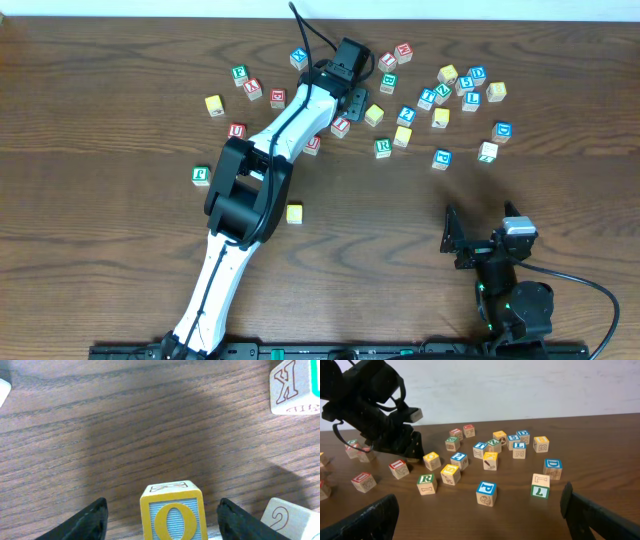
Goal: Spell out CORL
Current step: 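Lower the left gripper and close it on the yellow O block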
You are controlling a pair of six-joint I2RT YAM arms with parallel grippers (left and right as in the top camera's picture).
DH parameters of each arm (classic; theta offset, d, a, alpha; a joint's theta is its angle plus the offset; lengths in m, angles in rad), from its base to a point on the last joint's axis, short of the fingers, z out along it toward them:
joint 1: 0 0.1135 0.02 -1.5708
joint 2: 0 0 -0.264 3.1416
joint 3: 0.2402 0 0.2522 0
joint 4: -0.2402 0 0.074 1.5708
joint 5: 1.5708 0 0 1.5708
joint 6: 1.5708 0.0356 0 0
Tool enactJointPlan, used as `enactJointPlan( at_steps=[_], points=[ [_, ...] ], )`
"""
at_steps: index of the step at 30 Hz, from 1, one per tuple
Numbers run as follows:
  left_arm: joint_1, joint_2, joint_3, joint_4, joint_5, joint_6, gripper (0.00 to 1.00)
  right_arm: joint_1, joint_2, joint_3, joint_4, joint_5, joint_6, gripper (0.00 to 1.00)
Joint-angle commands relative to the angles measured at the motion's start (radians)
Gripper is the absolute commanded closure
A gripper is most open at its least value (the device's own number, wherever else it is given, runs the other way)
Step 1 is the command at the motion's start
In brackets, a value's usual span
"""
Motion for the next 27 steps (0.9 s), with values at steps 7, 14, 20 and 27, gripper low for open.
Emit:
enactJointPlan(
  at_steps=[7, 14, 20, 27],
  points=[
    [0.004, 0.007, 0.011, -0.018, -0.017, 0.006, 0.46, -0.011, -0.007, -0.002, -0.004, -0.005, -0.013, 0.01],
    [0.004, 0.002, 0.015, -0.021, -0.016, 0.006, 0.62, -0.011, -0.007, -0.002, -0.004, -0.005, -0.013, 0.01],
    [0.004, 0.0, 0.015, -0.024, -0.017, 0.006, 0.62, -0.011, -0.007, -0.002, -0.004, -0.005, -0.013, 0.01],
    [0.004, 0.0, 0.015, -0.024, -0.017, 0.006, 0.62, -0.011, -0.007, -0.002, -0.004, -0.005, -0.013, 0.01]
  ],
)
